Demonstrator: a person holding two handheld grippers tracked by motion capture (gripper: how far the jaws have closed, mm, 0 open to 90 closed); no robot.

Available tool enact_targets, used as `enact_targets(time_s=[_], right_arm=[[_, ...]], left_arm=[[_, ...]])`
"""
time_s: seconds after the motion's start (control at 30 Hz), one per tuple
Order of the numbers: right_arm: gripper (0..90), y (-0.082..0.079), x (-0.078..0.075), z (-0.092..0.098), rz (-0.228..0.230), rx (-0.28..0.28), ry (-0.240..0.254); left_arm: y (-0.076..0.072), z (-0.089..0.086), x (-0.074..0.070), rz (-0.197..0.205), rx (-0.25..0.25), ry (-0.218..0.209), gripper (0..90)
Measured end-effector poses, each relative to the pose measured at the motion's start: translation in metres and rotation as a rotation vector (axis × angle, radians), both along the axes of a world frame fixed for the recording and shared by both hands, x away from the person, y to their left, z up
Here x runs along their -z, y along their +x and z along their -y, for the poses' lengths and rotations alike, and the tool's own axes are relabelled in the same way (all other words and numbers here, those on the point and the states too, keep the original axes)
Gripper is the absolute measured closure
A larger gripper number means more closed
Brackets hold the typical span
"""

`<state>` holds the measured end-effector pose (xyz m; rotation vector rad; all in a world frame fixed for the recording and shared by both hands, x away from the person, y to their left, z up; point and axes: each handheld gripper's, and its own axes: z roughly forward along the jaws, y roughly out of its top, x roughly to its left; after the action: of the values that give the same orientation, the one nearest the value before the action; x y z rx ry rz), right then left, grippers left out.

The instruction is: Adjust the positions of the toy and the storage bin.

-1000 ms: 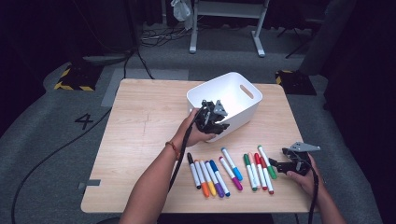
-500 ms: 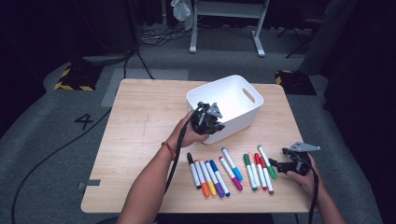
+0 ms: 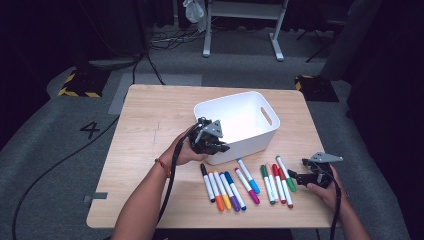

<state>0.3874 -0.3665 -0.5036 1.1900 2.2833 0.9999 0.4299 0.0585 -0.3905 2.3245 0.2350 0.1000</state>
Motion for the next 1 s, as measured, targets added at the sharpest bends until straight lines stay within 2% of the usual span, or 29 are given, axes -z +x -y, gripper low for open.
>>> enact_targets(time_s=[0.1,0.13,0.17,0.2,0.23,0.27,0.3,0.37,0.4,0.47,0.53,0.57,0.63,0.67,0.7,0.73,0.77,0.83,0.87,0.9,1.0], right_arm=[[16.3,0.000,0.000,0.000,0.000,0.001,0.000],[16.3,0.000,0.000,0.000,0.000,0.002,0.000],[16.3,0.000,0.000,0.000,0.000,0.001,0.000],[16.3,0.000,0.000,0.000,-0.001,0.001,0.000],[16.3,0.000,0.000,0.000,-0.001,0.001,0.000],[16.3,0.000,0.000,0.000,-0.001,0.001,0.000],[16.3,0.000,0.000,0.000,-0.001,0.002,0.000],[16.3,0.000,0.000,0.000,-0.001,0.002,0.000],[16.3,0.000,0.000,0.000,-0.001,0.002,0.000],[16.3,0.000,0.000,0.000,-0.001,0.002,0.000],[16.3,0.000,0.000,0.000,-0.001,0.002,0.000],[16.3,0.000,0.000,0.000,-0.001,0.003,0.000],[16.3,0.000,0.000,0.000,-0.001,0.003,-0.001],[16.4,-0.001,0.000,0.000,-0.001,0.004,-0.001],[16.6,-0.001,0.000,0.000,0.000,0.006,-0.002],[16.6,-0.001,0.000,0.000,0.000,0.006,-0.002],[16.7,-0.001,0.000,0.000,0.002,0.004,-0.004],[17.5,-0.003,0.000,0.000,0.001,0.001,-0.001],[19.4,-0.003,-0.001,0.001,-0.003,-0.006,0.001],[23.4,-0.004,-0.002,0.003,-0.017,-0.017,0.031],[25.6,-0.006,-0.004,0.004,-0.019,-0.017,0.037]], left_arm=[[-0.002,-0.007,-0.001,-0.009,-0.013,-0.035,81.7],[-0.003,-0.010,-0.002,-0.017,-0.024,-0.052,75.5],[-0.004,-0.012,-0.005,-0.012,-0.026,-0.062,73.3],[-0.007,-0.016,-0.009,-0.006,-0.081,-0.080,59.8],[-0.008,-0.019,-0.011,-0.012,-0.092,-0.095,56.2],[-0.008,-0.019,-0.011,-0.012,-0.092,-0.095,54.6],[-0.010,-0.022,-0.014,-0.007,-0.106,-0.113,54.6],[-0.014,-0.027,-0.019,0.011,-0.176,-0.128,42.1],[-0.016,-0.030,-0.021,0.015,-0.208,-0.155,33.2],[-0.021,-0.036,-0.026,0.029,-0.298,-0.190,31.1],[-0.024,-0.044,-0.029,0.020,-0.332,-0.241,28.1],[-0.025,-0.046,-0.029,0.034,-0.381,-0.249,26.1],[-0.024,-0.047,-0.027,0.056,-0.507,-0.204,25.3],[-0.023,-0.047,-0.025,0.054,-0.578,-0.188,24.6],[-0.017,-0.048,-0.019,0.026,-0.688,-0.180,24.7],[-0.017,-0.048,-0.019,0.026,-0.688,-0.180,24.5],[-0.014,-0.048,-0.016,0.012,-0.723,-0.172,24.5],[-0.007,-0.049,-0.011,-0.009,-0.751,-0.148,24.9],[-0.005,-0.048,-0.008,-0.019,-0.756,-0.151,25.8],[-0.001,-0.048,-0.006,-0.035,-0.743,-0.170,29.7],[0.002,-0.045,-0.005,-0.013,-0.738,-0.154,35.1]])
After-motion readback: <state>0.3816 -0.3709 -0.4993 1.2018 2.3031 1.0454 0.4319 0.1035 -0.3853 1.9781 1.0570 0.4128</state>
